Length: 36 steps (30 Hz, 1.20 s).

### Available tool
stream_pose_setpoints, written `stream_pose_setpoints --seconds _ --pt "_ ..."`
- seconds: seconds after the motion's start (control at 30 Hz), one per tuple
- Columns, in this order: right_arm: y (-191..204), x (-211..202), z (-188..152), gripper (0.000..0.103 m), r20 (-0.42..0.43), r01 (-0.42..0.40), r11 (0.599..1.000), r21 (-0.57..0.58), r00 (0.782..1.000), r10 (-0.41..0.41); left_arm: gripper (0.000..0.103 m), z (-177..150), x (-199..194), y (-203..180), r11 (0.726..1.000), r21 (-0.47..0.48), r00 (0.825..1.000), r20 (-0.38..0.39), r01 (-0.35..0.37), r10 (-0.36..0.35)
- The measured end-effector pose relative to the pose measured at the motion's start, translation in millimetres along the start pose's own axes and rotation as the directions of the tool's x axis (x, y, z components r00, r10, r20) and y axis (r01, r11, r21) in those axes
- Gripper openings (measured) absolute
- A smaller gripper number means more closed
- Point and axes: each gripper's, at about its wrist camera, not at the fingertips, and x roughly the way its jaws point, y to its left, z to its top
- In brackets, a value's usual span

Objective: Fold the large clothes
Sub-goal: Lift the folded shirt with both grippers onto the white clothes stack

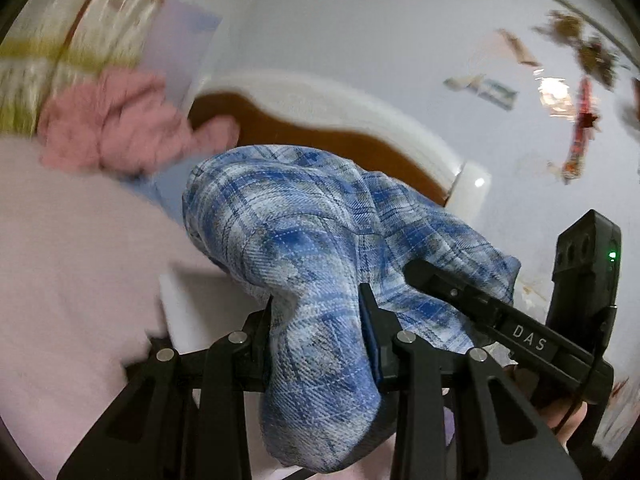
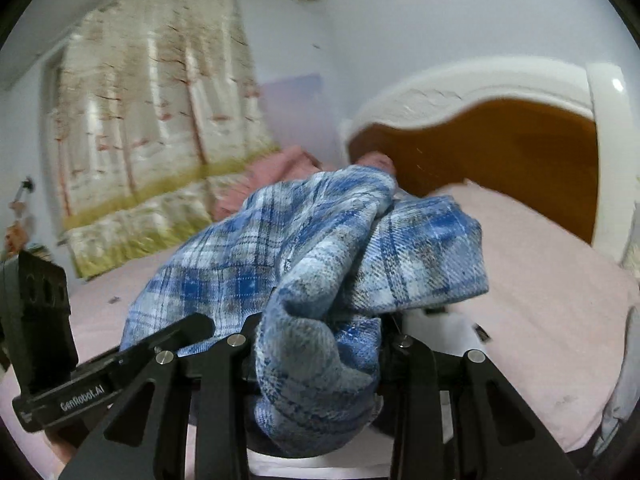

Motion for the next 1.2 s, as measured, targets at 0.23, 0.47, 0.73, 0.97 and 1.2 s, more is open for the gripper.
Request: stream_pose_setpoints --seconds 0.23,0.47,0.73,0.97,1.2 --pt "-35.0 47.5 -41.8 0.043 -0.093 0.087 0.996 0.036 0.992 -0.083 0.045 -28.6 27.3 11.0 1.000 -0.013 0.998 -0.067 -0.017 0.016" --pt "-3.4 23.0 -42.1 0.087 0.051 0.326 0.942 -0.077 0.945 -0.323 0.088 -22.6 -19.5 -14.6 0.942 0.236 0.971 0.079 -0.238 0.226" --pt "74.2 -61.8 -55.4 0.098 0.237 0.322 0.942 -0.100 0.927 -0.291 0.103 -28.9 -135.9 -20.1 0.848 0.325 0.885 0.357 -0.418 0.300" --pt "119.4 -91.8 -111.4 0.103 0.231 0.201 0.978 -0.052 0.955 -0.184 0.103 -75.7 -191.5 12.7 0.799 0.302 0.830 0.400 -0.520 0.389" --pt "145.5 -69.1 -179.8 0.103 0.187 0.188 0.982 -0.031 0.966 -0.179 0.103 -115.9 -210.4 64.4 0.767 0.271 0.798 0.373 -0.582 0.473"
